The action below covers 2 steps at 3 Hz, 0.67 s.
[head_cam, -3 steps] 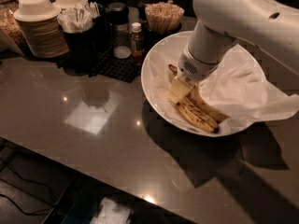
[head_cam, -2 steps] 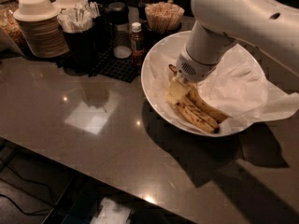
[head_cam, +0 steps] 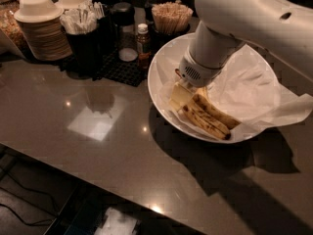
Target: Pick banana from white bowl
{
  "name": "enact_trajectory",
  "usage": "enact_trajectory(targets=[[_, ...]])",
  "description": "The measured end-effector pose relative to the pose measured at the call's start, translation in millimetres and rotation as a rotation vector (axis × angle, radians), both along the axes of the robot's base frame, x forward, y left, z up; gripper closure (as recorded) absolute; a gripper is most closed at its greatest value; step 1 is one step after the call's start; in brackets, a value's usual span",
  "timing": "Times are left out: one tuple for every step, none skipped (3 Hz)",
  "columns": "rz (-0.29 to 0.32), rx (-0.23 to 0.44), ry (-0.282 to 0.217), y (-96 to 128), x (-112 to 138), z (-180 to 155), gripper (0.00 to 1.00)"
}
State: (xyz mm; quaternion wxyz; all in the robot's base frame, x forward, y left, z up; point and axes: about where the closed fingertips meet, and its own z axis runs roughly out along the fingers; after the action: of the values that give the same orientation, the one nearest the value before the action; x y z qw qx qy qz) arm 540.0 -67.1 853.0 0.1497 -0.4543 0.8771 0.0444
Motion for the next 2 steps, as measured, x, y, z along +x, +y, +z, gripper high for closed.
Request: enact_trajectory(targets=[[-0.002,0.0,0.001,-1.6,1.0,-1.1,0.47],[0.005,0.004,-0.003,-5.3,4.2,-1.3,0.52]])
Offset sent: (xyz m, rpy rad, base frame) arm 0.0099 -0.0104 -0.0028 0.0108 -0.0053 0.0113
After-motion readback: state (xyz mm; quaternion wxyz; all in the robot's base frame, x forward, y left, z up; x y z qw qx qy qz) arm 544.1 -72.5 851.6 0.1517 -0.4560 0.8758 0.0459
